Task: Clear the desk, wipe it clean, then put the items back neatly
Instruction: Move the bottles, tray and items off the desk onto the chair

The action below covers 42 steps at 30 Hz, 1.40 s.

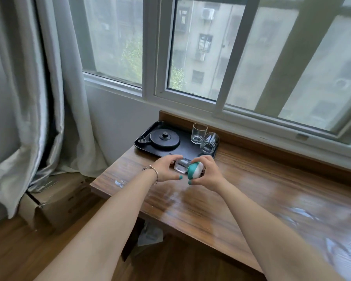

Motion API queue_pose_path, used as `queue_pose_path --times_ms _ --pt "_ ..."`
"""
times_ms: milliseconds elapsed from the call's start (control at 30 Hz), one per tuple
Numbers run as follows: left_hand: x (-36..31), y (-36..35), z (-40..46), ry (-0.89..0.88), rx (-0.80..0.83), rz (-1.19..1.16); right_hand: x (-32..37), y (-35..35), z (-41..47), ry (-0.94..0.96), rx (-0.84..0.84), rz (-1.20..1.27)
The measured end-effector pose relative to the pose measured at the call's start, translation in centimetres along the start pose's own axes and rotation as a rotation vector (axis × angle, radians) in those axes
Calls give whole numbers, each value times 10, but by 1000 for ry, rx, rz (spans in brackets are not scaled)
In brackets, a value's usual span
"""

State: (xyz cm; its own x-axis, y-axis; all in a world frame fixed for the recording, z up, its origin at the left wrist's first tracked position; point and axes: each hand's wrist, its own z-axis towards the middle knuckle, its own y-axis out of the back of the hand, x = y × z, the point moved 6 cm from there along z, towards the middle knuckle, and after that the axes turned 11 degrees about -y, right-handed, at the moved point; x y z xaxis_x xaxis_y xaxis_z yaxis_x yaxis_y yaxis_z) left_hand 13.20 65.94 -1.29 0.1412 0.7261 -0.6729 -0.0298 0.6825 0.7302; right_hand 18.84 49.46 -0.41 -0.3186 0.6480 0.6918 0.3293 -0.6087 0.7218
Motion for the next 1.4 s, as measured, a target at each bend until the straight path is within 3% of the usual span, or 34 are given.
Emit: queue_pose_path --times_ms 333,833,1400 --pt "-8 12 53 -99 3 51 0 25 54 -2 -89 -21" --pt "47 9 131 95 52 101 -24 1 146 -26 42 -71" --pt "62 3 136 147 308 173 -39 -1 148 -74 90 -153"
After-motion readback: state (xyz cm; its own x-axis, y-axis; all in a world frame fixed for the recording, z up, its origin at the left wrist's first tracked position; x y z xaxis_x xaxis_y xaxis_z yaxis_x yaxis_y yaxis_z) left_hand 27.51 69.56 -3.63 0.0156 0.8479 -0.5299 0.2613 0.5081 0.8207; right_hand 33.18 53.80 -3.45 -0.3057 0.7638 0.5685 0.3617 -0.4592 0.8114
